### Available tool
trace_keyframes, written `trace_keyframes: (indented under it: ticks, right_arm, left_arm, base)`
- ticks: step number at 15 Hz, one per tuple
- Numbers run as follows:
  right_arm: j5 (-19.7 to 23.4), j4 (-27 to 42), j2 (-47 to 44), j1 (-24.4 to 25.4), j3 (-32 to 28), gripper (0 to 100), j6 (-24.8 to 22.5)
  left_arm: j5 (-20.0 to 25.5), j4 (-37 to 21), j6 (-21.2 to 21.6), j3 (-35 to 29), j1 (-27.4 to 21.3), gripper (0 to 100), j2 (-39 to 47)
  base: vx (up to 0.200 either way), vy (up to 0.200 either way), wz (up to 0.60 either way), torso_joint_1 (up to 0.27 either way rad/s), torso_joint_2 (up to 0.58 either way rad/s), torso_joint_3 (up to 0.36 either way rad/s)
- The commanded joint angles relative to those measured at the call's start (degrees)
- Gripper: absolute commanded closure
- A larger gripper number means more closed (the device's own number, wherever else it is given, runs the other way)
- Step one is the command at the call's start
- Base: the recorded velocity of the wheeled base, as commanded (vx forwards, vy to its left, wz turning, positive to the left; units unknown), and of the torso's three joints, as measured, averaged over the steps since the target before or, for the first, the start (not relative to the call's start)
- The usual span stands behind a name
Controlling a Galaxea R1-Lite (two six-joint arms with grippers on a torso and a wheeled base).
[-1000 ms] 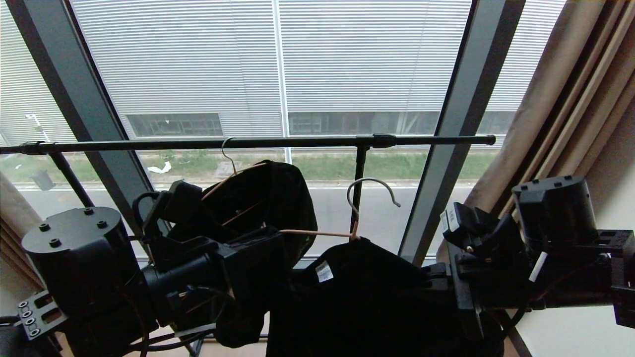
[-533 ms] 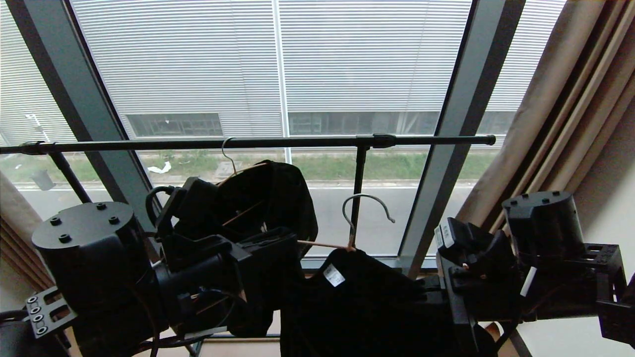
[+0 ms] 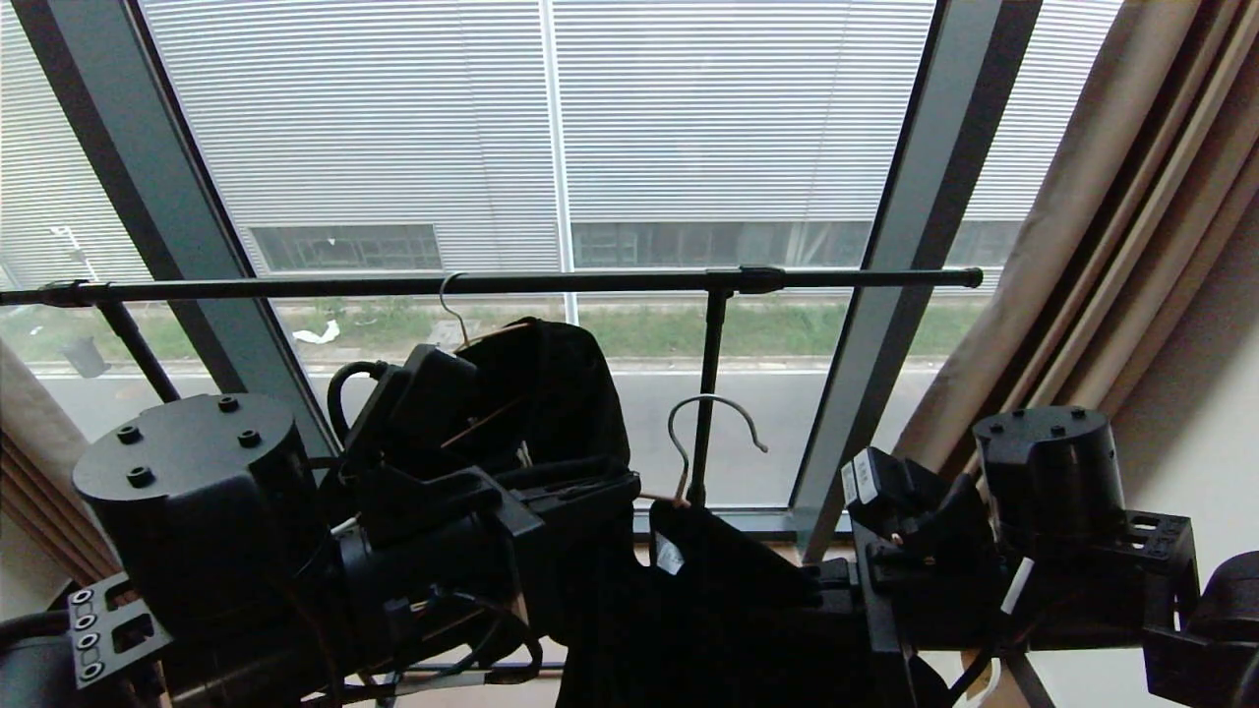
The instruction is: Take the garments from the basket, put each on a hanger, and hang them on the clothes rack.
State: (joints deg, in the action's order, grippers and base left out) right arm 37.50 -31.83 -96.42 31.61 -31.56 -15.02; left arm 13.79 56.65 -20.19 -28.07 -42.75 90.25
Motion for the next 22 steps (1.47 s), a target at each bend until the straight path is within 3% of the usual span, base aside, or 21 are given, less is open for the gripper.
trace_keyframes:
  ticks: [1, 6, 11, 17, 18, 22]
  right_arm:
    - [0.0, -0.2, -1.0, 0.1, 0.2, 100, 0.2]
    - [1.5, -1.5, -0.8, -0.1, 0.4, 100, 0.9]
    - [2.0, -13.0, -1.1, -0.7, 4.2, 100, 5.6]
    - [2.0, -13.2, -1.1, -1.1, 4.3, 100, 5.6]
    - [2.0, -13.2, -1.1, -1.1, 4.3, 100, 5.6]
    - [2.9, -13.2, -1.1, -2.3, 4.3, 100, 5.6]
  left_arm:
    - [0.1, 0.0, 0.0, -0.1, -0.8, 100, 0.0]
    - [0.2, 0.1, 1.0, 1.3, -1.1, 100, 0.0]
    - [0.4, 0.4, 5.1, 2.4, -1.2, 100, 0.3]
    - [0.7, 0.5, 5.0, 2.6, -1.1, 100, 0.0]
    - [0.6, 0.5, 5.0, 2.6, -1.1, 0, 0.0]
    - [0.5, 0.4, 5.0, 2.9, -0.6, 0, -1.8]
  base:
    - [0.0, 0.0, 0.0, 0.0, 0.0, 0.0]
    - [0.0, 0.0, 0.0, 0.0, 0.0, 0.0]
    - [0.0, 0.0, 0.0, 0.0, 0.0, 0.0]
    - [0.0, 0.0, 0.0, 0.0, 0.0, 0.0]
    - [0.0, 0.0, 0.0, 0.0, 0.0, 0.0]
    - [0.0, 0.0, 0.0, 0.0, 0.0, 0.0]
